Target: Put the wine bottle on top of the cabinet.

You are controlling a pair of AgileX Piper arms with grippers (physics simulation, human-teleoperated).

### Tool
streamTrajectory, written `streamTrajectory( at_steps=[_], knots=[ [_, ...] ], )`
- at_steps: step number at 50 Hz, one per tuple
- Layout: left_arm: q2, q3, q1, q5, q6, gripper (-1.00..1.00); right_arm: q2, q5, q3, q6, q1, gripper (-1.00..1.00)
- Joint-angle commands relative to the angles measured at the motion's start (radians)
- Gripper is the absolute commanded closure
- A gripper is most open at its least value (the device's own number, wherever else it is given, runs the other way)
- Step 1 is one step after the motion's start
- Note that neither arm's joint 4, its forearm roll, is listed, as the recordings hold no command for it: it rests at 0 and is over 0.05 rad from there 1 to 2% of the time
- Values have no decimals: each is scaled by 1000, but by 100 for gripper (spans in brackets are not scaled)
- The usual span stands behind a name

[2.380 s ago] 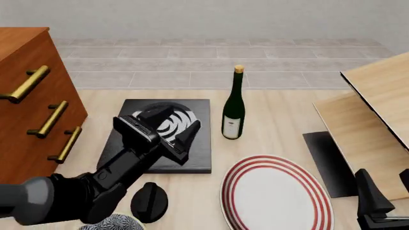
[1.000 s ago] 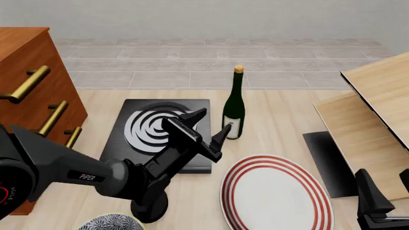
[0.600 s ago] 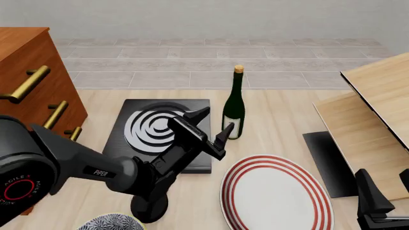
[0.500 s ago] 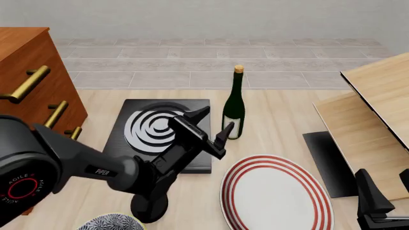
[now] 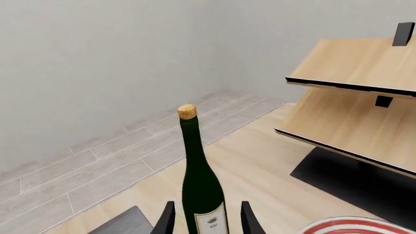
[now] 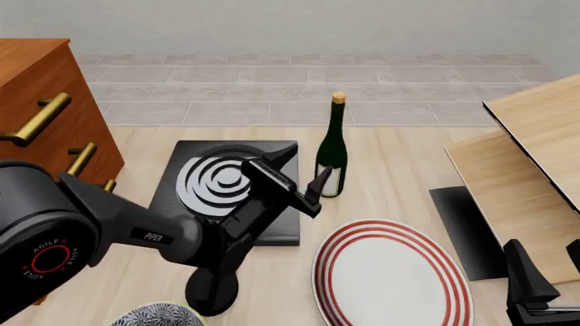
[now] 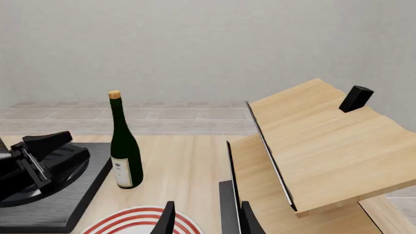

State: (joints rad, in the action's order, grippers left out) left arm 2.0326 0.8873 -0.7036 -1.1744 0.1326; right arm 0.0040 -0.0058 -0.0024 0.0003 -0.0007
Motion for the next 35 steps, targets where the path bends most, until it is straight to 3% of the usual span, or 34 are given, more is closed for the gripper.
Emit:
streamTrajectory(
  at_steps=[1,35],
  knots=[
    [8,30,10,7,2,-100,0,0,0,0,0,-100],
    [70,135,19,14,-13,-100,0,0,0,0,0,-100]
  ],
)
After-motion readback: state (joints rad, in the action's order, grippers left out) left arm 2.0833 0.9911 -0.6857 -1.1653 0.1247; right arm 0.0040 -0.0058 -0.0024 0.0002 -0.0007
